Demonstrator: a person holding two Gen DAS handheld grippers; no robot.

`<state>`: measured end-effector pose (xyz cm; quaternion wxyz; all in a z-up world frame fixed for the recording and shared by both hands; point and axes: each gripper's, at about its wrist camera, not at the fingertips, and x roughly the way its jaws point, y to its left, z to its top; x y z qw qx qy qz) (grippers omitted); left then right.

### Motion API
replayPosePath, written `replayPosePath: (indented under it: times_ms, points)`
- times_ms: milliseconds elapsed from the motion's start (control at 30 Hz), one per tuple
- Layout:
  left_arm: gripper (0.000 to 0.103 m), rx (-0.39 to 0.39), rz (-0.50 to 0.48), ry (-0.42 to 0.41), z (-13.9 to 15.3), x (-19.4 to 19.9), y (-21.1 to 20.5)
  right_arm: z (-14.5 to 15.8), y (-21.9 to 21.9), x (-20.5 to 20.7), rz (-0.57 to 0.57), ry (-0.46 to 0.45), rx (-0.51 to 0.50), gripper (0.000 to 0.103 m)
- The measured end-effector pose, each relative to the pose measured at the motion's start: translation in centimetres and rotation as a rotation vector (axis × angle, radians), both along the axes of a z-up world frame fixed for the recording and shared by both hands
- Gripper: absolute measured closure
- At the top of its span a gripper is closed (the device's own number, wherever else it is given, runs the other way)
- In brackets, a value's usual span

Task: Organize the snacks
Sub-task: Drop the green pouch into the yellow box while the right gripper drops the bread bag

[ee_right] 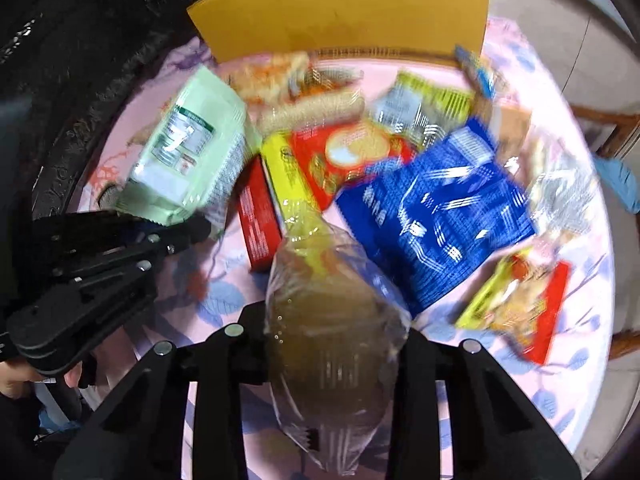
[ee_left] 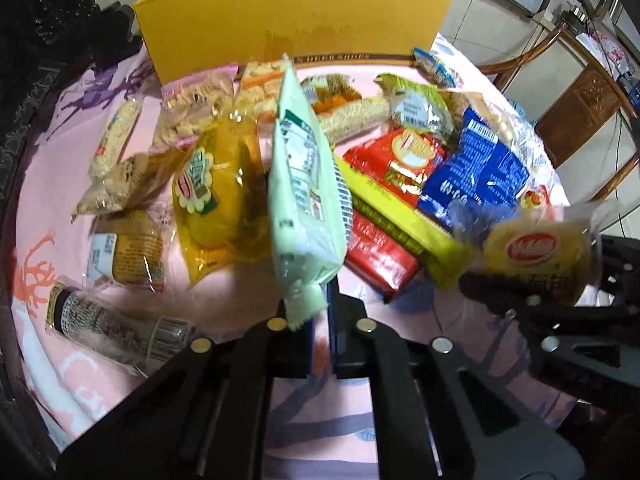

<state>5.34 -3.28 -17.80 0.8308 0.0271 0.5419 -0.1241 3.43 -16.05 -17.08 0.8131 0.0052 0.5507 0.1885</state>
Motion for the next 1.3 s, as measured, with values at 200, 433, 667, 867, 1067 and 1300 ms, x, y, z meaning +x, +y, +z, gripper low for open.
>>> replayPosePath:
  times_ms: [200, 433, 667, 867, 1067, 1300]
  points:
    - [0.099, -0.027, -0.004, -0.037, 2.1, 0.1, -0.3, 2.3, -0.7, 0.3, -0.015, -0.046, 0.008, 0.070]
    - [0.099, -0.030, -0.008, -0.028, 2.5, 1.7, -0.8, 2.8, -0.7, 1.8, -0.014, -0.038, -0.001, 0.070]
    - [0.017, -0.008, 0.099, -0.095, 2.3, 2.3, -0.6, 2.5, -0.3, 2.0, 0.005, -0.026, -0.008, 0.070]
    - [0.067, -0.017, 0.057, -0.052, 1.2, 4.5, -1.1, 2.5, -0.8, 2.3, -0.005, -0.021, -0.013, 0.070]
    - [0.090, -0.053, 0.035, -0.024, 0.9, 4.7, -1.7, 3.1, -1.4, 2.4, -0.021, -0.032, -0.007, 0.070]
    - [0.091, -0.083, 0.044, -0.054, 2.4, 3.9, -1.0, 3.6, -1.1, 2.6, -0.012, -0.048, -0.004, 0.070]
